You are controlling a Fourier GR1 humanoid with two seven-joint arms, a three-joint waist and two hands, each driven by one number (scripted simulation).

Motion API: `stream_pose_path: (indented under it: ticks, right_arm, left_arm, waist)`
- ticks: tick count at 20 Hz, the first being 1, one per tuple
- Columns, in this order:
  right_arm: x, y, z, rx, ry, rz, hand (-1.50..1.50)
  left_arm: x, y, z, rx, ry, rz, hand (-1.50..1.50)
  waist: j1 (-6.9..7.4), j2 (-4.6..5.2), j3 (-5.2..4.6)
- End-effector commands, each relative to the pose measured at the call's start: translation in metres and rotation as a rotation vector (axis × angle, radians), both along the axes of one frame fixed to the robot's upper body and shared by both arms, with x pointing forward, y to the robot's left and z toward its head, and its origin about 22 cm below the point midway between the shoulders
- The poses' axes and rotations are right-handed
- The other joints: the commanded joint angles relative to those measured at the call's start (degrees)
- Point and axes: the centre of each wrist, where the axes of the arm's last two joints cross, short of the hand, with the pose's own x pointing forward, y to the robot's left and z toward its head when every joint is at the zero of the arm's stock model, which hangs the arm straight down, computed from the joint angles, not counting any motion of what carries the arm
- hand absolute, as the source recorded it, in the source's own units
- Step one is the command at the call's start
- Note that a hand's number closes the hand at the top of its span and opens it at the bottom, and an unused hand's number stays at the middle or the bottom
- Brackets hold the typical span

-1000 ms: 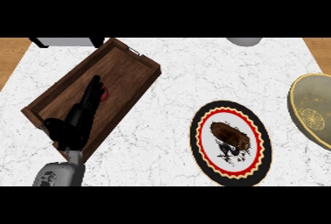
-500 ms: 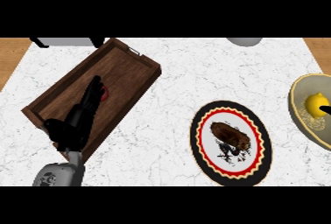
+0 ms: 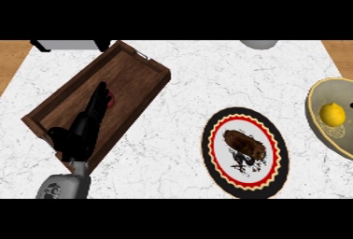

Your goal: Pick the lemon from the plate and place it in the bowl

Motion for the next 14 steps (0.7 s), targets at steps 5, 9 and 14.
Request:
stream_pose_path:
  ticks: [5, 9, 14]
  right_arm:
    - [-0.047, -0.034, 0.026, 0.181, -0.094, -0.036, -1.50]
    - [-0.067, -0.054, 0.032, 0.265, -0.132, -0.004, -1.50]
    - [-0.108, -0.066, 0.015, 0.339, -0.149, 0.045, -1.50]
  left_arm:
    - [-0.009, 0.007, -0.003, -0.006, 0.014, 0.016, 0.00]
    - [0.014, 0.001, 0.006, -0.014, -0.005, 0.009, 0.00]
    - [0.003, 0.016, -0.009, 0.005, 0.019, -0.010, 0.00]
  waist:
    - [-0.66, -0.26, -0.04]
    - [-0.82, -0.12, -0.03]
    - [-0.65, -0.11, -0.03]
